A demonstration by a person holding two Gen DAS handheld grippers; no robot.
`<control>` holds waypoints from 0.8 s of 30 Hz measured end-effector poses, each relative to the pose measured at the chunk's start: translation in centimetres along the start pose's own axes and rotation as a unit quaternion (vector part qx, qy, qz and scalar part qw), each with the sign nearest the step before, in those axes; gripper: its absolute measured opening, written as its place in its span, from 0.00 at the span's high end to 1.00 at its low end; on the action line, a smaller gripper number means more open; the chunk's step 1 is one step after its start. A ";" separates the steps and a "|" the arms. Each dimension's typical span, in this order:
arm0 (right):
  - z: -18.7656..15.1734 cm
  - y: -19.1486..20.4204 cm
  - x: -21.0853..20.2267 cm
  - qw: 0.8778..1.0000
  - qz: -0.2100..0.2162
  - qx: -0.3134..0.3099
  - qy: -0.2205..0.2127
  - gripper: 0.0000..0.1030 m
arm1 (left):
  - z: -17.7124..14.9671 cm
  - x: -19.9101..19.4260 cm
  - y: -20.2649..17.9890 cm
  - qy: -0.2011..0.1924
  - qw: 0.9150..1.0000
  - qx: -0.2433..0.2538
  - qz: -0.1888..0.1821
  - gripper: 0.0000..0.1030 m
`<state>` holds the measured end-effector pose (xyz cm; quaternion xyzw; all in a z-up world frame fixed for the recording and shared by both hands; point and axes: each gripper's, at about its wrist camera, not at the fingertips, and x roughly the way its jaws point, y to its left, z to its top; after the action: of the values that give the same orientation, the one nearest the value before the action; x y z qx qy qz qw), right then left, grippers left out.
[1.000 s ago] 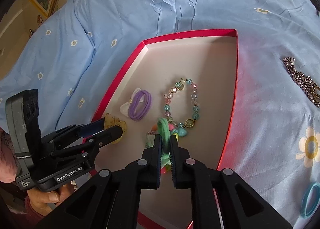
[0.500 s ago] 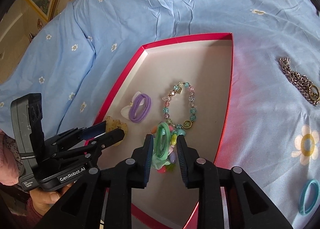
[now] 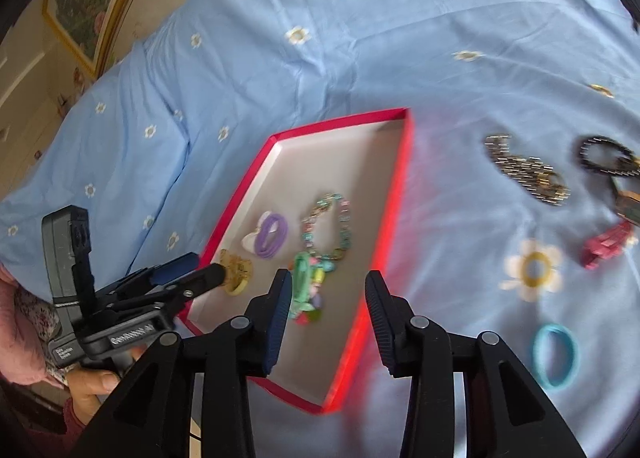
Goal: Organize jewelry
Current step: 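Carry both items into the red box and open both tools to release them, then move both open tools back over the remaining jewelry on the bedspread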
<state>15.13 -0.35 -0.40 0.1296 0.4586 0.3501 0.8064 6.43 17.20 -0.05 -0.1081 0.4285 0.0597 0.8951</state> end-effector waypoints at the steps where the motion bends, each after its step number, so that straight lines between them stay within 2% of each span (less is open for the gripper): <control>1: 0.0 -0.4 -0.4 1.000 -0.002 0.004 -0.003 0.60 | 0.1 -0.1 -0.3 -0.001 1.000 0.001 -0.005 0.34; 15: -1.3 -8.6 -7.9 0.992 -0.064 0.081 -0.065 0.60 | 0.9 0.5 -7.8 0.004 0.997 0.049 -0.058 0.33; 24: -2.0 -13.1 -10.7 0.983 -0.095 0.125 -0.091 0.60 | 1.6 1.3 -12.1 0.011 0.993 0.082 -0.083 0.33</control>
<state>15.66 -17.33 -1.48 0.2162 0.4338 0.1986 0.8519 10.84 5.91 1.58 -0.0703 0.4312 -0.0511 0.8981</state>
